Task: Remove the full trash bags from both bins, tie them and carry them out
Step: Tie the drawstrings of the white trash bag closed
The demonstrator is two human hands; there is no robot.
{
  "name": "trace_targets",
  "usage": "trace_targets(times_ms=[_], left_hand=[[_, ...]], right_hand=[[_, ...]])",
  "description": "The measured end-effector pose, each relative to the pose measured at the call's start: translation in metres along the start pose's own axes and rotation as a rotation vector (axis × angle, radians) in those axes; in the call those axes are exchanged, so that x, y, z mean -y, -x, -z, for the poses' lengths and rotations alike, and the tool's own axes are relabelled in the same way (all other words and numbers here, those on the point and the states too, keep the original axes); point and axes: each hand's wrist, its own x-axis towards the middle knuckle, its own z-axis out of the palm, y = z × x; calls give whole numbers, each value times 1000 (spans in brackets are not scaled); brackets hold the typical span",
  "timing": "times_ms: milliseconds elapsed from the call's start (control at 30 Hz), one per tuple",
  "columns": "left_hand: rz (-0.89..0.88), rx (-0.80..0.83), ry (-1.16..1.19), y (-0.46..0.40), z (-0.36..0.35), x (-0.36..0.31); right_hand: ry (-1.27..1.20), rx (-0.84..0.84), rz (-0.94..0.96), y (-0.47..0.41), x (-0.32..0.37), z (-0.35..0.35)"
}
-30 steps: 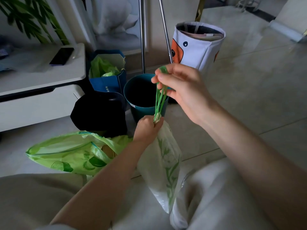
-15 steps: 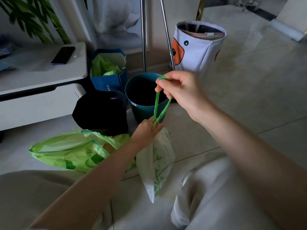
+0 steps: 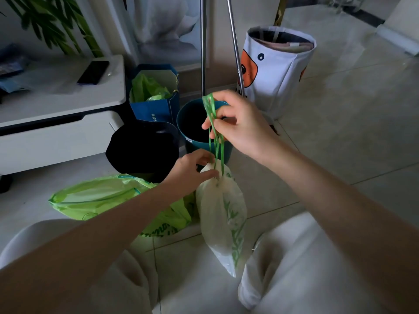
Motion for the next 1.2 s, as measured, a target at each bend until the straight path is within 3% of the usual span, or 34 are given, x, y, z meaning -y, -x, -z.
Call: trace_targets(times_ms=[100, 267, 367, 500, 600, 700, 767, 933, 1100, 1200], left_hand=[[5, -19, 36, 4, -6, 2], [-132, -48, -55, 2, -10, -8], [-2, 23, 25, -5, -5, -2], [233, 34, 324, -10, -4, 9], [366, -60, 490, -10, -6, 11], [344, -87, 412, -11, -4, 12], [296, -15, 349, -12, -1, 7], [199, 388, 182, -12, 13, -10], [61, 493, 65, -7, 12, -14], [80, 491, 87, -5, 8, -14]], right_hand=[[-99, -24, -67, -2, -2, -1], [-313, -96, -180, -6, -7, -4], [-247, -196, -163, -11, -11, 7], [-156, -326, -186, -15, -18, 24], [-156, -333, -204, -13, -17, 31], [-76, -253, -137, -8, -14, 29], [-16, -214, -64, -6, -10, 25], [-25, -231, -27, -10, -9, 17], [-75, -189, -44, -15, -12, 9], [-140, -158, -65, -20, -17, 3]])
